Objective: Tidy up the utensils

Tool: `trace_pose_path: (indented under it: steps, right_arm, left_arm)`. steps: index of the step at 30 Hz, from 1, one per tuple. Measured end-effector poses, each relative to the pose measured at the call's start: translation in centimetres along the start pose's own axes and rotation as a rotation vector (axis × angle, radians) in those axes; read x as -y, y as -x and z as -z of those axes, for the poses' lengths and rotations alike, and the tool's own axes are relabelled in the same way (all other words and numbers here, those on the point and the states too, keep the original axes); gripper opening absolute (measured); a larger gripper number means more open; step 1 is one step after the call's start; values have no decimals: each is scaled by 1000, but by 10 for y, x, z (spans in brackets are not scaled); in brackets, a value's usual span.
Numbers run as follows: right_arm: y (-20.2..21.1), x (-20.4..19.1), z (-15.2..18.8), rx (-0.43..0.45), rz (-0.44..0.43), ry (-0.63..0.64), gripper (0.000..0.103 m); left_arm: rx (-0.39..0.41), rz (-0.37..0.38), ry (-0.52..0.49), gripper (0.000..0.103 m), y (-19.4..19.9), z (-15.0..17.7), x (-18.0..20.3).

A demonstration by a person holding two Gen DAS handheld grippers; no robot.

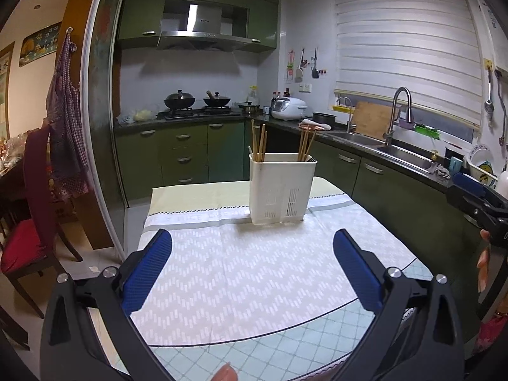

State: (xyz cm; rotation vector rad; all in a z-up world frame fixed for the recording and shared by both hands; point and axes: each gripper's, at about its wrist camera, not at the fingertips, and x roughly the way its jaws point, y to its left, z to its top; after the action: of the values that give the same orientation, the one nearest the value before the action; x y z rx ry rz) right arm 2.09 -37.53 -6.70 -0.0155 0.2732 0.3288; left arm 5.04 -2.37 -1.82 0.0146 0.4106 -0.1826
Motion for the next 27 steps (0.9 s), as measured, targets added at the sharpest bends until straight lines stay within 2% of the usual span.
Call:
trace_pose_path:
  steps: [10, 27]
  right_arm:
    - [-8, -8, 0, -17, -18, 0, 99]
    - [-8, -9, 1, -14, -38, -3, 99]
  left_arm:
    - [0, -14, 1, 97, 2, 4, 1]
    - [13, 5, 10, 97, 11, 3, -1]
